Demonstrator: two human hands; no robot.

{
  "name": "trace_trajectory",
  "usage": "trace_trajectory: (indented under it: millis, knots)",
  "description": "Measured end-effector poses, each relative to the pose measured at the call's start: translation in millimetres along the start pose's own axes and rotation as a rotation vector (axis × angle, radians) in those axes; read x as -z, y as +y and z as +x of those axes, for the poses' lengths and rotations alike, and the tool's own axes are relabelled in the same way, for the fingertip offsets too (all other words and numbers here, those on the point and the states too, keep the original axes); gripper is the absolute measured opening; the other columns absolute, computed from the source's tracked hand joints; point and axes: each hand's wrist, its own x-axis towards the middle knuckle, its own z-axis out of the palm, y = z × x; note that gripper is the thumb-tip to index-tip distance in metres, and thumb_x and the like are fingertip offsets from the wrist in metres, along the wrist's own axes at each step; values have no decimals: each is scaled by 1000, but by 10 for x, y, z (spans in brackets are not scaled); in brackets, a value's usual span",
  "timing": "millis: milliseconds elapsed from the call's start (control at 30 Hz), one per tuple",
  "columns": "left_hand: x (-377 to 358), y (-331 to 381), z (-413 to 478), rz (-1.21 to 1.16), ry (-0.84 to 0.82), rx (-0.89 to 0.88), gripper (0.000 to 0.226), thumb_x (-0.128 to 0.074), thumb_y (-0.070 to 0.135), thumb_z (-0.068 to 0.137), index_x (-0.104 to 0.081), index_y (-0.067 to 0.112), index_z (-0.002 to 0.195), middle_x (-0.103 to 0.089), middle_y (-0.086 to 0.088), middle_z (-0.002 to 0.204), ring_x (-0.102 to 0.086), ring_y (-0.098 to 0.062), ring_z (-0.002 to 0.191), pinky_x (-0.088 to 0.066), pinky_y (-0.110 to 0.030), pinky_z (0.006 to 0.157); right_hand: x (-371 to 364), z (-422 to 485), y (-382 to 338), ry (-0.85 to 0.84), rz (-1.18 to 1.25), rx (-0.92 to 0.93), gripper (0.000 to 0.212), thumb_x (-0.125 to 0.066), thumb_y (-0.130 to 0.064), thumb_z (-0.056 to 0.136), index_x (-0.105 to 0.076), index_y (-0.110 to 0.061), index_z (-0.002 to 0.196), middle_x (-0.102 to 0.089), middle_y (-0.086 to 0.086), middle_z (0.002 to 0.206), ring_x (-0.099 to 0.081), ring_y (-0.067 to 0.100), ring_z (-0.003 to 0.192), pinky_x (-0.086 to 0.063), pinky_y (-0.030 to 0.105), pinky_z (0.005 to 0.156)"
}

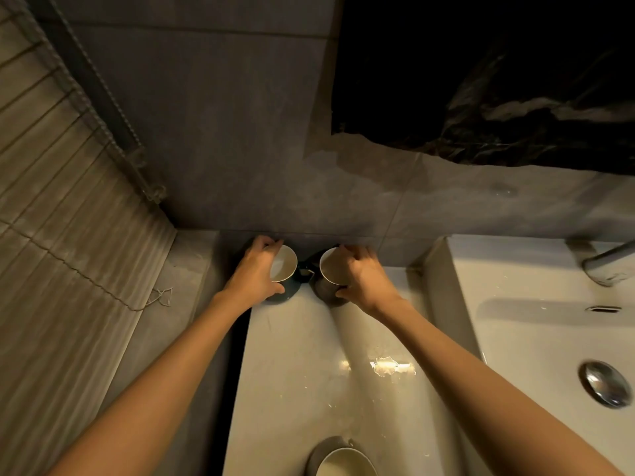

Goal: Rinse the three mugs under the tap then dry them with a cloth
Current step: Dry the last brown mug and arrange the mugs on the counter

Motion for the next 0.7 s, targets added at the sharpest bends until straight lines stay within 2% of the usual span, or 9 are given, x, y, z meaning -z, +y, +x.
trace_trajectory:
  millis: [100, 200, 300, 367, 500, 633, 700]
  knots:
    - [-14, 11, -36, 28, 18, -5, 95, -86, 17, 64, -35, 13, 145, -36, -7, 138, -43, -28, 124, -41, -37, 103, 16, -25, -6, 2, -4, 15, 91, -79, -22, 71, -30, -7, 146, -30, 13, 148, -32, 33, 129, -34, 36, 106]
    - [24, 54, -153, 34, 104, -35, 92, -85, 26, 65, -38, 19, 144, -36, -3, 142, -37, -27, 130, -39, -40, 105, 95, -140, -37, 7, 33, 54, 91, -79, -26, 71, -31, -12, 147, -30, 12, 149, -34, 34, 128, -34, 37, 106]
    - [120, 162, -413, -52, 182, -86, 77, -79, 29, 73, -43, 20, 141, -41, -3, 139, -39, -26, 126, -37, -39, 105, 251, -422, -100, 108, 92, 94, 66, -72, -29, 80, -46, -15, 139, -42, 9, 142, -40, 31, 120, -37, 37, 103]
    - [164, 251, -682, -161, 191, -93, 65, -74, 26, 79, -48, 19, 138, -46, -2, 135, -43, -24, 123, -37, -33, 104, 347, -709, -143, 155, 174, 120, 48, -68, -27, 85, -56, -15, 130, -52, 6, 132, -47, 28, 115, -39, 34, 99]
    - [148, 414, -1323, -308, 157, -81, 52, -68, 24, 85, -53, 20, 134, -49, 2, 131, -49, -12, 118, -34, -18, 98, 460, -1382, -223, 138, 245, 122, 34, -63, -29, 90, -60, -21, 123, -60, -2, 121, -53, 18, 110, -40, 27, 91]
    - [-96, 471, -1941, -427, 81, -44, 46, -68, 27, 85, -55, 29, 129, -49, 13, 120, -55, -6, 104, -47, -27, 93, 343, -2028, -263, 66, 258, 78, 31, -59, -34, 92, -59, -27, 122, -62, -7, 118, -55, 12, 104, -42, 22, 84]
    - [-284, 487, -2216, -473, 19, 10, 45, -67, 30, 85, -54, 34, 129, -50, 12, 120, -59, -8, 99, -51, -28, 88, 179, -2296, -260, 2, 256, 14, 31, -56, -38, 93, -58, -27, 123, -62, -8, 117, -55, 11, 101, -41, 21, 83]
